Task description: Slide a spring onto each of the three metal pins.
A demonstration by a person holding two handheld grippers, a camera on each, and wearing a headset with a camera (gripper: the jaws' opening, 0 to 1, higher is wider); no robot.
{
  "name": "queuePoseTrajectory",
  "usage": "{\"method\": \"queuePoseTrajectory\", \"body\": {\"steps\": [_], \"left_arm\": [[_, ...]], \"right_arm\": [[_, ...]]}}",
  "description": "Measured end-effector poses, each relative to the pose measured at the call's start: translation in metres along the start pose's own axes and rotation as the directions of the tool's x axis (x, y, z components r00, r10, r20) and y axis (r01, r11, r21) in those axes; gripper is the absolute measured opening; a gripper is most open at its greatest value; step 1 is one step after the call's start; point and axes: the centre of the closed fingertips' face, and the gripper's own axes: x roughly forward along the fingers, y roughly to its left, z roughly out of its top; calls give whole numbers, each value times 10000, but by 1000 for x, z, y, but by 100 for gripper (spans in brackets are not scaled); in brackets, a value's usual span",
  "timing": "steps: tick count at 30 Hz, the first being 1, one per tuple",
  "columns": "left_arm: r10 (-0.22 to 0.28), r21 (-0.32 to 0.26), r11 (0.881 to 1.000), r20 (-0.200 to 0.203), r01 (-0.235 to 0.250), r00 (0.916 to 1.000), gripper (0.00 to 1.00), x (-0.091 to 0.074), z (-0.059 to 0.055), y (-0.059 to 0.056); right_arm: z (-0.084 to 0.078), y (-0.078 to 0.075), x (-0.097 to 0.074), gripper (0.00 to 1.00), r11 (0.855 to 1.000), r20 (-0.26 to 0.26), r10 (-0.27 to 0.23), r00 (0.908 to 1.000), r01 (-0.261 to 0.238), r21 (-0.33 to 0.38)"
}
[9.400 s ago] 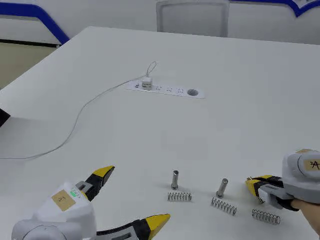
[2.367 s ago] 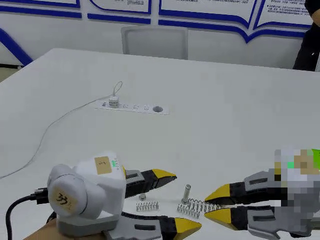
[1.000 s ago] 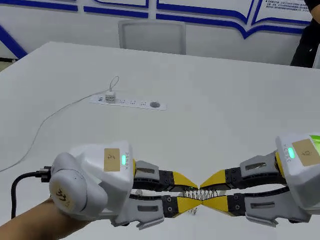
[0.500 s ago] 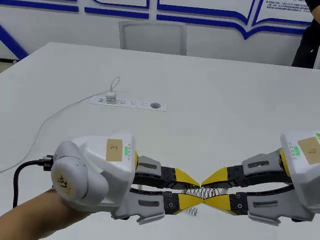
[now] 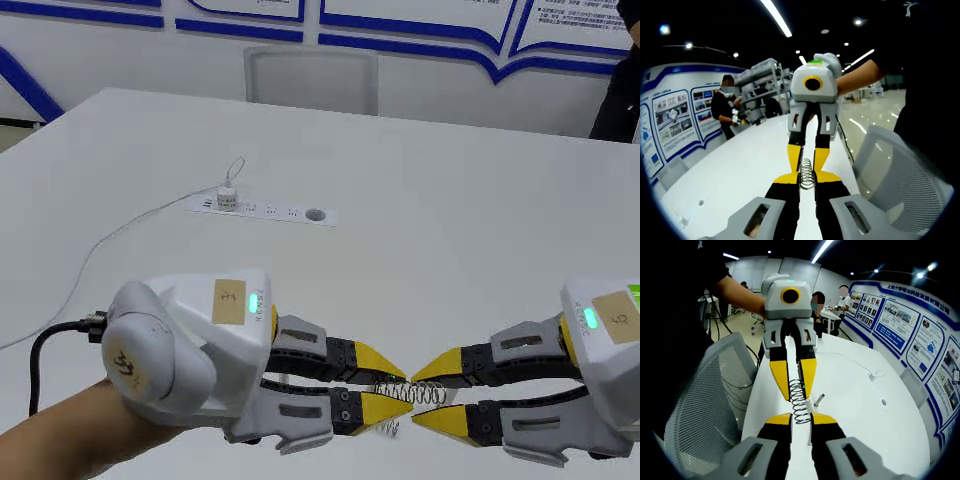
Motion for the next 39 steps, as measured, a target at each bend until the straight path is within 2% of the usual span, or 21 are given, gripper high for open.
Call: {"method": "queuePoseTrajectory", "body": {"steps": [4, 9, 13, 20, 23, 25, 28, 35, 39], "left_arm": [[-26, -4, 10000, 10, 26, 10000, 9, 0, -1, -1], [-60, 310, 9995, -98, 63, 9999, 9, 2, -2, -1], [-138, 719, 9973, -312, 161, 9994, 9, 3, -4, -3], [-150, 967, 9951, -555, 204, 9983, 9, 3, -8, -3], [-65, 899, 9959, -533, 113, 9986, 9, 2, -9, -1], [40, 570, 9984, -320, -22, 9995, 9, 0, -8, 1], [174, 460, 9988, -173, -166, 9997, 9, -1, -7, 3], [305, 571, 9979, -256, -290, 9992, 9, -2, -9, 4], [435, 402, 9983, -182, -428, 9989, 9, -2, -9, 5]], "right_arm": [[1, 1, -2, 12, 10000, 109, -3, 9999, 3, 80], [2, 1, -4, 12, 9999, 137, 77, 9999, -79, 153], [4, 3, -5, 11, 9991, 167, 301, 9994, -306, 279], [10, 5, -6, 11, 9977, 263, 598, 9979, -606, 302], [14, 5, -6, 11, 9974, 354, 631, 9974, -643, 326], [17, 3, -7, 11, 9969, 409, 574, 9975, -595, 522], [26, 2, -8, 11, 9975, 536, 529, 9972, -553, 444], [30, 1, -6, 11, 9955, 780, 549, 9954, -606, 726], [33, 0, -5, 11, 9953, 895, 494, 9948, -565, 783]]}}
